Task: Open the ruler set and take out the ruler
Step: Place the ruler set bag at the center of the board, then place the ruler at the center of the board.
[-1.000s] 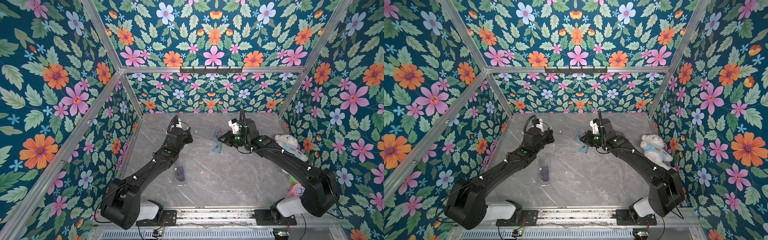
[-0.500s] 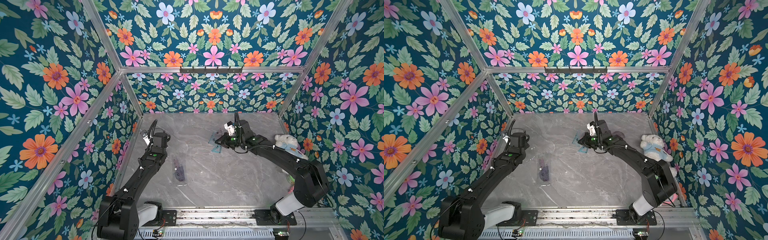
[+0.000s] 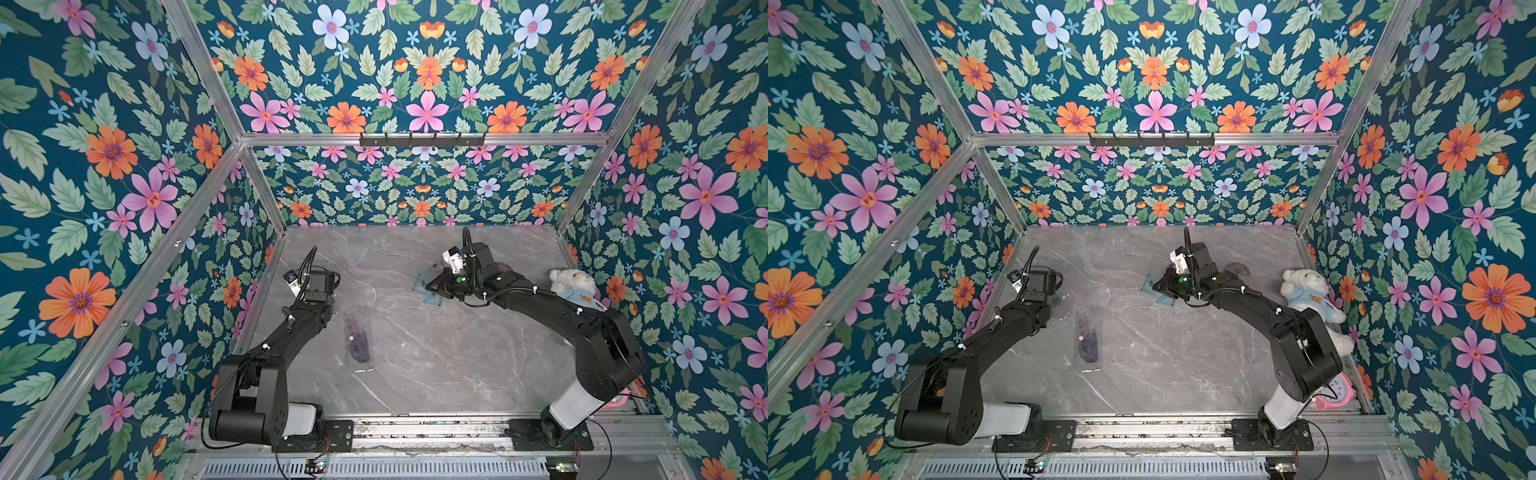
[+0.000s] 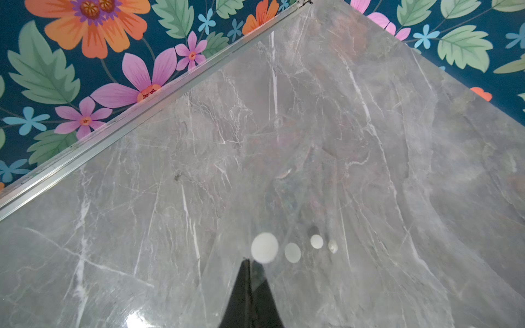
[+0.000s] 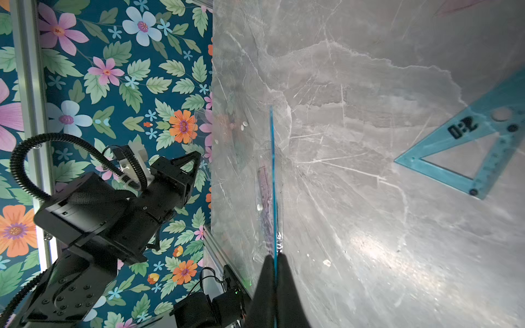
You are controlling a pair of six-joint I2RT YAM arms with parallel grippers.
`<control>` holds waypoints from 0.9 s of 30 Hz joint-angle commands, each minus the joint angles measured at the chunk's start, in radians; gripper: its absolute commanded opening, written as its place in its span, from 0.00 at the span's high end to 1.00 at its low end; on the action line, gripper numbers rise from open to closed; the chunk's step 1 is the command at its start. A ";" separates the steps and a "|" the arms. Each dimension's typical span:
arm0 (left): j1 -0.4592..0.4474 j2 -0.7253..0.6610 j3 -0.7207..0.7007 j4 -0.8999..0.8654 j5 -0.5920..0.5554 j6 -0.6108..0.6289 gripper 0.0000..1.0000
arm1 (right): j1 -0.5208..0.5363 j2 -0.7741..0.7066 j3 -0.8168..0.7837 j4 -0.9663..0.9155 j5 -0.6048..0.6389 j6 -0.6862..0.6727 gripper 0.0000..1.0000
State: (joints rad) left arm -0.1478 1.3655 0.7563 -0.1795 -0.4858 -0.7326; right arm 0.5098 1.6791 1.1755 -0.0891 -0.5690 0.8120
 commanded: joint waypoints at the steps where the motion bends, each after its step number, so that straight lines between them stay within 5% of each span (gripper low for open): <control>1: 0.002 -0.014 0.003 0.001 0.015 -0.017 0.53 | 0.001 0.032 0.012 0.031 -0.003 0.004 0.98; 6: 0.002 -0.058 -0.012 0.031 0.050 0.004 0.15 | 0.001 0.092 0.034 0.059 0.010 -0.008 0.99; 9: 0.002 -0.068 -0.012 0.038 0.075 0.015 0.01 | 0.000 0.126 0.057 0.043 0.028 -0.025 0.99; 27: 0.002 -0.103 -0.043 0.133 0.201 0.028 0.01 | 0.004 0.269 0.010 0.172 -0.052 0.010 0.98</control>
State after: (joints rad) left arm -0.1478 1.2655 0.7189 -0.0845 -0.3115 -0.7063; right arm 0.5117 1.9388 1.1912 0.0151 -0.5808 0.7967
